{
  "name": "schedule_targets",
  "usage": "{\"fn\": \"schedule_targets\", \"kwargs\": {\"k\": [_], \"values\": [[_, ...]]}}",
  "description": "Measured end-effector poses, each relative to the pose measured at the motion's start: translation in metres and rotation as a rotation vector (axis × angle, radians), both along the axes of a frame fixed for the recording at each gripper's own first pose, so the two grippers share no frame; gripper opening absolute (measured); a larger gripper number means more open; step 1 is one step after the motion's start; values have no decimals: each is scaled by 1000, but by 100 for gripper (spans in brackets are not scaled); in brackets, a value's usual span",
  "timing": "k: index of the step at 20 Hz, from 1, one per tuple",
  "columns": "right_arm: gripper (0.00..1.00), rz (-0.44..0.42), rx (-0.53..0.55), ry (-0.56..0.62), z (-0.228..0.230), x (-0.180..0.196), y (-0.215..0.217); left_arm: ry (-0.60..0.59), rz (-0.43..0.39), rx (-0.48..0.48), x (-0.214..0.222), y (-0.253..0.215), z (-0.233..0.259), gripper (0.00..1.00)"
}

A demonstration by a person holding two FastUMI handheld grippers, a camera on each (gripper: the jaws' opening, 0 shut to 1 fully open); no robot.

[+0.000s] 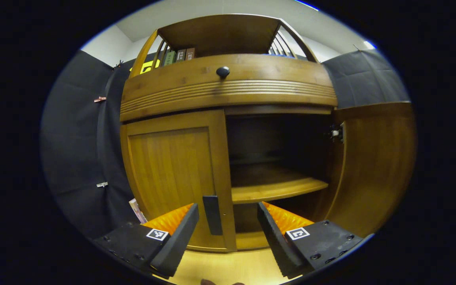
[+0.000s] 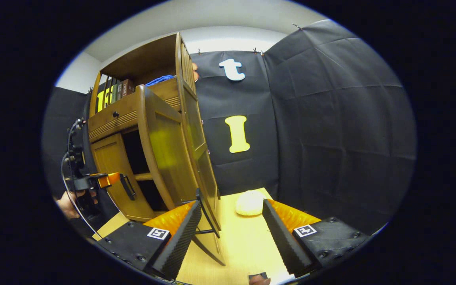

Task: Open the right door of the double-door shoe cabinet with the right hand, and open the left door with the left hand.

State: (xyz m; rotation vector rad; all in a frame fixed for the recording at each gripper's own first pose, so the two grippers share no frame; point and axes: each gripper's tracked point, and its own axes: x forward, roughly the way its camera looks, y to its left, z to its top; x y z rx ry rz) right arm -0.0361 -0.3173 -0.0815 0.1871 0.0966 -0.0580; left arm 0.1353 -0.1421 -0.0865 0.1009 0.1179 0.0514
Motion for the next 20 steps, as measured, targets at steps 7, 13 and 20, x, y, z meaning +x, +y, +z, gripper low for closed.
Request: {"fn": "schedule_targets", "kwargs": {"k": [7,13,20], "values": [[98,-117,-100,-11,8,-33,-22,34,29,-38,61,32,-51,78],[98,-171,-120,-4,10,-50,-21,53,-26,-34,90,31,-61,52],[98,-178,-137,-40,26,-61,9,68,-58,-70,76,31,-66,33]]}}
